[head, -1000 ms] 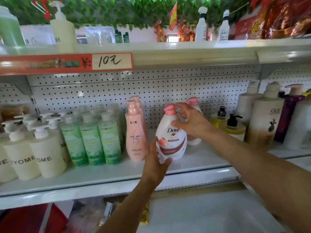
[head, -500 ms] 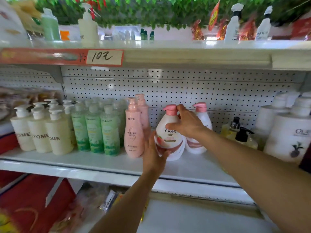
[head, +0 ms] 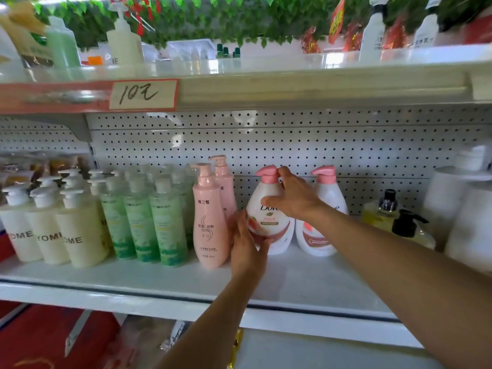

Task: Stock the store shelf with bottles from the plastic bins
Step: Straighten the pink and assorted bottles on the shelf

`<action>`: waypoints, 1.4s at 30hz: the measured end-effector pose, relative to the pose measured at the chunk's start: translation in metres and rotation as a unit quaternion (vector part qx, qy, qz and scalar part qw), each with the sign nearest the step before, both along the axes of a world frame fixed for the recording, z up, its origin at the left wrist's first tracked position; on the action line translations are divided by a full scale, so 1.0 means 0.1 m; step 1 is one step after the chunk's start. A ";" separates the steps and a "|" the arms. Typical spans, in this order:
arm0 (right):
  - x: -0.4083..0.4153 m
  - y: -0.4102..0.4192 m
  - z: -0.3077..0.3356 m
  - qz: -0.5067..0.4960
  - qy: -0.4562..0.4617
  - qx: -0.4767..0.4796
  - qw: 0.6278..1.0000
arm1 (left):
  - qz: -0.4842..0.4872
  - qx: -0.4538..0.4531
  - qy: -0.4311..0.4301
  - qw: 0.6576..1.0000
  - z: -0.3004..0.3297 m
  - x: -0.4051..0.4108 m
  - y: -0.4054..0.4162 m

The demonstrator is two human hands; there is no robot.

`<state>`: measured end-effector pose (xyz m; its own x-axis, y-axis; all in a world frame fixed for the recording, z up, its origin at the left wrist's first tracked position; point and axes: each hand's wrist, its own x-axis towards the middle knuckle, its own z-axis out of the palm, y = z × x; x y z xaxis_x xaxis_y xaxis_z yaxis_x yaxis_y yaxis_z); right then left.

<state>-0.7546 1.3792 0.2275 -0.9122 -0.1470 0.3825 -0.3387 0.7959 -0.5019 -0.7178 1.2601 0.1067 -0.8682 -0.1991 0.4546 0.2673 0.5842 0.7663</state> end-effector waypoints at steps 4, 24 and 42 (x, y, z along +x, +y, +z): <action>0.04 -0.01 -0.01 -0.001 -0.003 -0.003 1.000 | -0.002 -0.006 -0.002 1.000 0.02 0.02 0.02; 0.07 0.85 0.13 -0.038 -0.034 -0.100 0.994 | -0.121 0.010 -0.023 0.992 0.02 0.29 0.66; 0.42 0.83 0.16 -0.089 -0.020 0.019 0.996 | -0.138 0.107 -0.032 0.984 0.00 0.39 0.73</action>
<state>-0.7123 1.4625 0.2439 -0.9398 0.0049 0.3418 -0.1703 0.8602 -0.4807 -0.6792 1.3327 0.1069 -0.9278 -0.0371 0.3713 0.3410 0.3200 0.8839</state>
